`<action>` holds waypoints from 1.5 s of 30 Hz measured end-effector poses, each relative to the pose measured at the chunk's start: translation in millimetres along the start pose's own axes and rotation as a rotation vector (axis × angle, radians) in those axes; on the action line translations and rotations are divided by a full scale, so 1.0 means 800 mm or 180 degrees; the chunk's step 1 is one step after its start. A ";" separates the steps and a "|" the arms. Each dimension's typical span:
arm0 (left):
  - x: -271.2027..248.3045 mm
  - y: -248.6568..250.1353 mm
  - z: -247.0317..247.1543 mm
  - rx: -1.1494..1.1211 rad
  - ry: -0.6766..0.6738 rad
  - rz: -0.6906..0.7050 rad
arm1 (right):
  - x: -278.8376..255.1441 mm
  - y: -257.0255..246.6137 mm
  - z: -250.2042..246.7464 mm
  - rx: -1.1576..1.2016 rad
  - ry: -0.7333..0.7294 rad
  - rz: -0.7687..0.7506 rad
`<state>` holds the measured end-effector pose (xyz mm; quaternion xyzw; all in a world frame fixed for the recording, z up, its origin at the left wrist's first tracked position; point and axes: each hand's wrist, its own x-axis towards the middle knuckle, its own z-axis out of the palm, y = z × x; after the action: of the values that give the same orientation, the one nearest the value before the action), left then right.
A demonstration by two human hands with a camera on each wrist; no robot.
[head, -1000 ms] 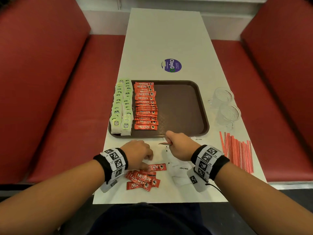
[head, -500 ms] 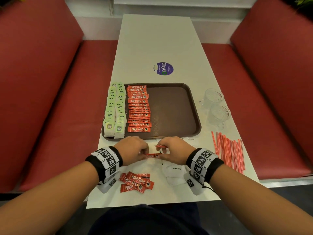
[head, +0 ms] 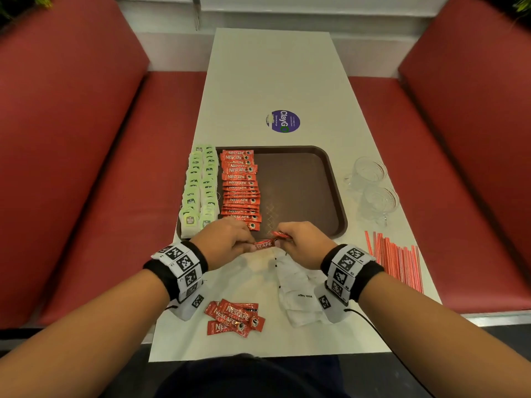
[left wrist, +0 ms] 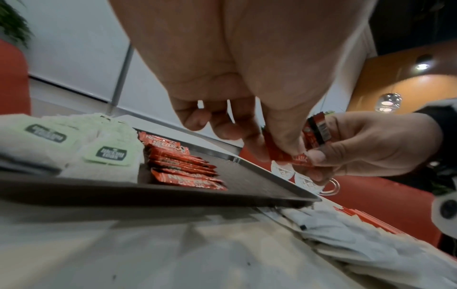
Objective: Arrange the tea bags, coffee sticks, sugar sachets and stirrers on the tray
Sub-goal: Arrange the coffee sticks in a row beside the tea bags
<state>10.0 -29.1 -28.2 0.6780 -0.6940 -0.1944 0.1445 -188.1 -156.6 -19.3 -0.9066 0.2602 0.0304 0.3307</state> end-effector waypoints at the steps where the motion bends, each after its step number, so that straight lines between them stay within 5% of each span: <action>1: 0.001 -0.004 -0.002 -0.0008 0.0060 -0.0027 | 0.001 0.000 0.000 0.0061 0.0031 0.0060; 7: 0.016 -0.034 -0.015 0.0007 0.0374 -0.1118 | 0.004 0.000 -0.008 0.0564 0.0201 0.0405; 10: 0.022 -0.044 -0.011 0.0154 0.0098 -0.1328 | 0.004 0.000 -0.013 0.0679 0.0152 0.0461; 20: 0.031 -0.053 -0.001 0.1226 -0.0267 -0.1242 | 0.010 -0.001 -0.017 0.0601 0.0144 0.0442; 32: 0.053 -0.044 -0.004 0.1309 -0.0482 -0.0973 | 0.023 0.003 -0.011 0.0329 0.0069 0.0304; 41: 0.060 -0.049 -0.007 0.1205 -0.0405 -0.0973 | 0.026 0.007 -0.008 0.0294 -0.0020 0.0368; 45: 0.056 -0.037 -0.015 0.0669 0.0150 -0.0666 | 0.030 0.006 -0.007 0.0217 -0.0079 0.0435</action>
<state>40.1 -75.0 -34.2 0.7624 -0.6325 -0.1186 0.0679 -170.3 -173.9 -23.2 -0.8745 0.3182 0.0552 0.3618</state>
